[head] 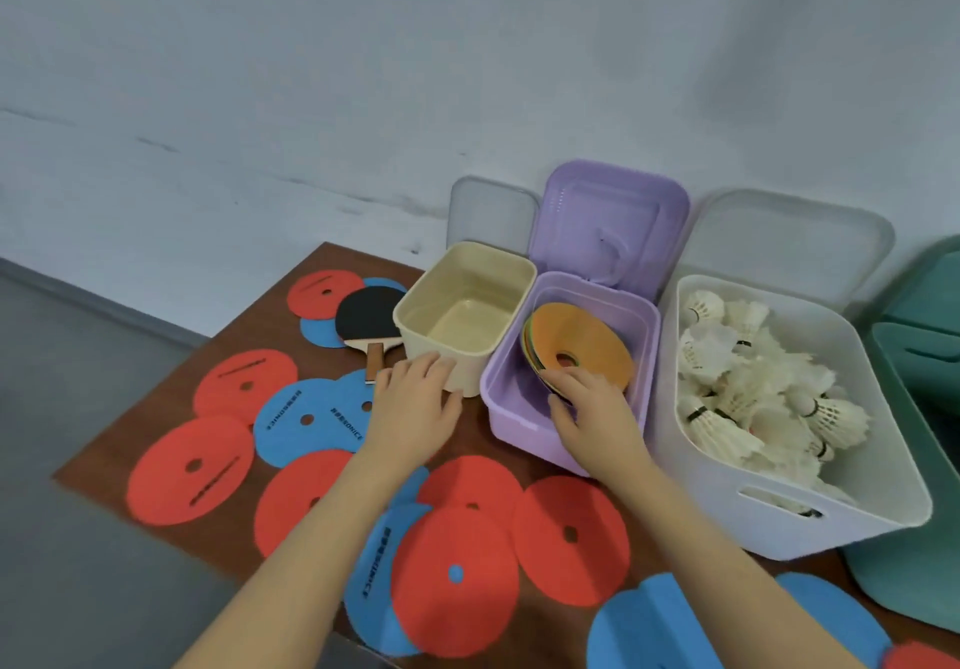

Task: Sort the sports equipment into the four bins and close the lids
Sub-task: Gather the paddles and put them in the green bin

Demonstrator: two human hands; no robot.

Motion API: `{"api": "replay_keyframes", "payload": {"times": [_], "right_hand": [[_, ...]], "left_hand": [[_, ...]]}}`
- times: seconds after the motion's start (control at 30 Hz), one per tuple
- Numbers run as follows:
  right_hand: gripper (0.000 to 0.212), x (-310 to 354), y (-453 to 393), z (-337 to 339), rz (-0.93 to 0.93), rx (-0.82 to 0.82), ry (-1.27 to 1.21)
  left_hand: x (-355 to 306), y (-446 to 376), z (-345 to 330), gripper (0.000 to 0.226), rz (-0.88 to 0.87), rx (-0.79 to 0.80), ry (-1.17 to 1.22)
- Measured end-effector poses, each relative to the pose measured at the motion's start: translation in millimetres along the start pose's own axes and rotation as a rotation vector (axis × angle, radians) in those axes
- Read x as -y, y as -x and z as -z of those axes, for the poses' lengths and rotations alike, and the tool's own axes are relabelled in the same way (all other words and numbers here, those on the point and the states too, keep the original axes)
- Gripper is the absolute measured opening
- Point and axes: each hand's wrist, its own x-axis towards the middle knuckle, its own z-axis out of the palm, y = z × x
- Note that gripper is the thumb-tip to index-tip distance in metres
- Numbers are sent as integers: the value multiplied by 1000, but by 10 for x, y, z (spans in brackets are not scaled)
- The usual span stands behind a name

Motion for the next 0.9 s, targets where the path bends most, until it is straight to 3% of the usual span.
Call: {"api": "replay_keyframes", "payload": {"times": [0.2, 0.53, 0.9], "right_hand": [[41, 218, -633, -275, 141, -2, -15], [36, 850, -1407, -1170, 83, 49, 13], [35, 1666, -1988, -2211, -106, 4, 90]], "left_hand": [[421, -474, 149, 38, 51, -44, -114], [1450, -1012, 72, 48, 171, 6, -42], [2973, -1707, -205, 48, -68, 300, 7]]}}
